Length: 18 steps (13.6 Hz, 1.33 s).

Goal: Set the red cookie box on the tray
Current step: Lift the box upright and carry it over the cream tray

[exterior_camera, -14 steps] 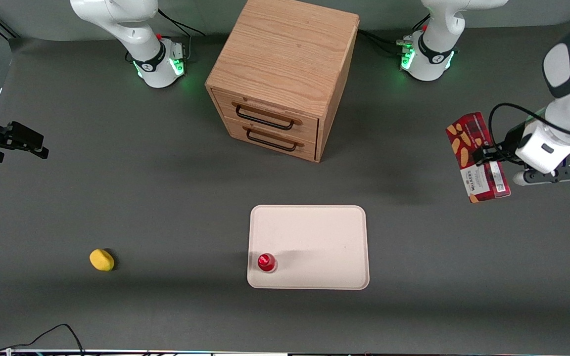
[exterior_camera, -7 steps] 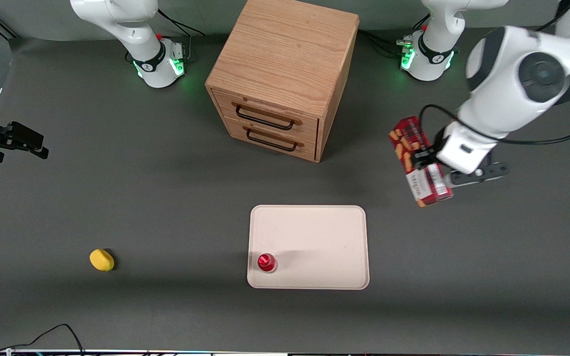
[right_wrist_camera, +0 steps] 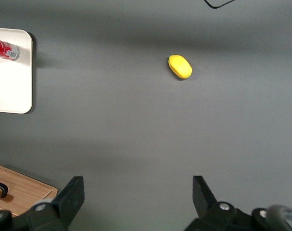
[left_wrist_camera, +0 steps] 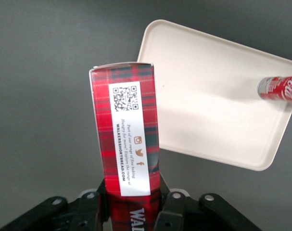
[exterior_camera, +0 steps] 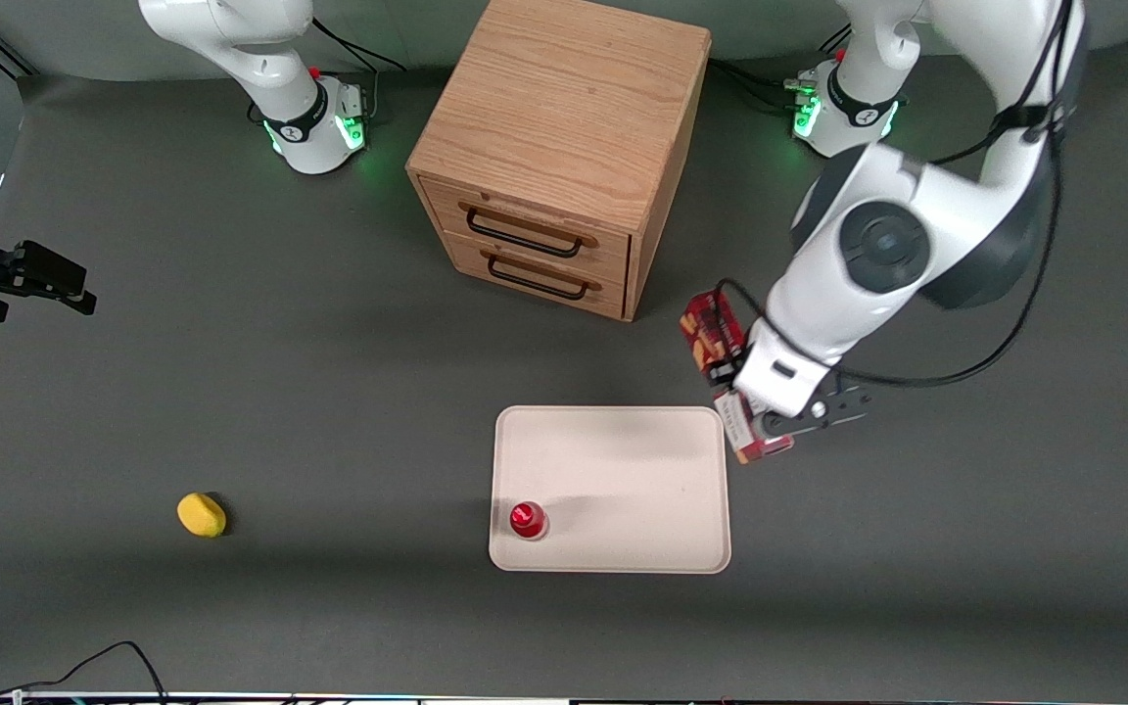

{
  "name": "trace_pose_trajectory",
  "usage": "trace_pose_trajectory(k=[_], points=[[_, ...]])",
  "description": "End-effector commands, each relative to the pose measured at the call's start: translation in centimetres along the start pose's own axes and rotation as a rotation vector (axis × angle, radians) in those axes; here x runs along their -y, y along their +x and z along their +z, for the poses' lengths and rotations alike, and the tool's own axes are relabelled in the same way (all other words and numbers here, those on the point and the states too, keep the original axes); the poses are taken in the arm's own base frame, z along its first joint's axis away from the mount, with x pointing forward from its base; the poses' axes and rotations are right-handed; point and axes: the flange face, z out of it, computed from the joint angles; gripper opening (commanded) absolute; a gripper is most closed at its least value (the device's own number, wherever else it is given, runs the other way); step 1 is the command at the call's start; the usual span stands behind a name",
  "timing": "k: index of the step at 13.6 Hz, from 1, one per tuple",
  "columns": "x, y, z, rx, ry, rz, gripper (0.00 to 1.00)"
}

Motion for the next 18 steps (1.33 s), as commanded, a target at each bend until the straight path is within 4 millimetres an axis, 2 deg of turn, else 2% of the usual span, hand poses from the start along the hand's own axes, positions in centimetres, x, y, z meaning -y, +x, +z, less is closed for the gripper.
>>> trace_pose_trajectory(k=[1, 3, 5, 7, 10, 13, 14, 18], points=[[-2.5, 1.9, 2.4, -0.011, -0.005, -0.061, 0.00], [-4.0, 2.1, 4.6, -0.043, -0.048, -0.063, 0.00], [-6.1, 1.1, 7.3, -0.048, -0.066, -0.042, 0.00], [-6.5, 1.5, 9.4, -0.055, -0.076, -0.063, 0.00], [-6.2, 2.9, 11.7, -0.079, -0.054, -0.047, 0.00], [-5.8, 3.9, 13.1, -0.099, -0.054, -0.039, 0.00], [-5.2, 4.7, 13.9, -0.111, -0.045, -0.038, 0.00], [-4.6, 5.5, 15.8, -0.120, -0.052, -0.001, 0.00]])
